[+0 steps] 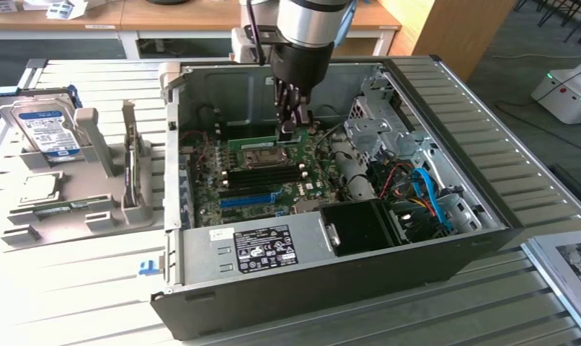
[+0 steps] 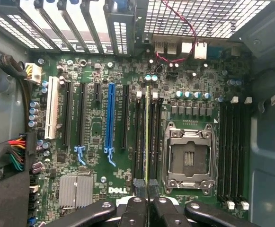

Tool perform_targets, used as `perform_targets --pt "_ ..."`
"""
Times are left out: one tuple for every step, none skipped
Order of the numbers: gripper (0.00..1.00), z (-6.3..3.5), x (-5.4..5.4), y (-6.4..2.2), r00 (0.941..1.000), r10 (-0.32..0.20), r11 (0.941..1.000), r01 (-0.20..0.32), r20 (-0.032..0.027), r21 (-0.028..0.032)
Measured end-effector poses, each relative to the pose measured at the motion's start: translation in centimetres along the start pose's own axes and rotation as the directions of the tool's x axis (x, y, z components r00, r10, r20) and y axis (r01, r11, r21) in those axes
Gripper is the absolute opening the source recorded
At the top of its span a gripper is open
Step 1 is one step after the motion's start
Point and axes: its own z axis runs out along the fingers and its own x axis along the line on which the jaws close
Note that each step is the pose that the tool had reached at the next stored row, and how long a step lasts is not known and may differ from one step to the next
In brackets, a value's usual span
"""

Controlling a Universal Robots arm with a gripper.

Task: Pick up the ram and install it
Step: 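Insert the ram into the slot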

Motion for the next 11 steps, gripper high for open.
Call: perform_targets --pt "0.12 0.06 0.00 0.00 1.0000 0.000 1.0000 0.000 -0.0001 0.0000" --pt "0.12 0.13 0.00 -0.01 1.0000 0.000 1.0000 0.000 0.0000 0.0000" --pt "0.12 0.21 0.01 -0.01 1.0000 0.000 1.0000 0.000 0.0000 0.0000" --pt "0.12 0.31 0.01 -0.02 1.0000 0.000 1.0000 0.000 0.0000 0.0000" --pt "0.12 0.40 0.01 -0.02 1.0000 0.000 1.0000 0.000 0.0001 0.0000" --pt "0.12 0.49 0.01 -0.03 1.0000 0.000 1.0000 0.000 0.0000 0.0000" --pt "0.12 0.59 0.02 -0.03 1.0000 0.000 1.0000 0.000 0.0000 0.0000" --pt "0.12 0.69 0.02 -0.04 1.0000 0.000 1.0000 0.000 0.0000 0.0000" --pt "0.12 0.80 0.03 -0.04 1.0000 0.000 1.0000 0.000 0.0000 0.0000" --pt "0.12 0.91 0.03 -0.05 1.0000 0.000 1.0000 0.000 -0.0001 0.0000" --pt "0.12 1.03 0.03 -0.05 1.0000 0.000 1.0000 0.000 0.0000 0.0000"
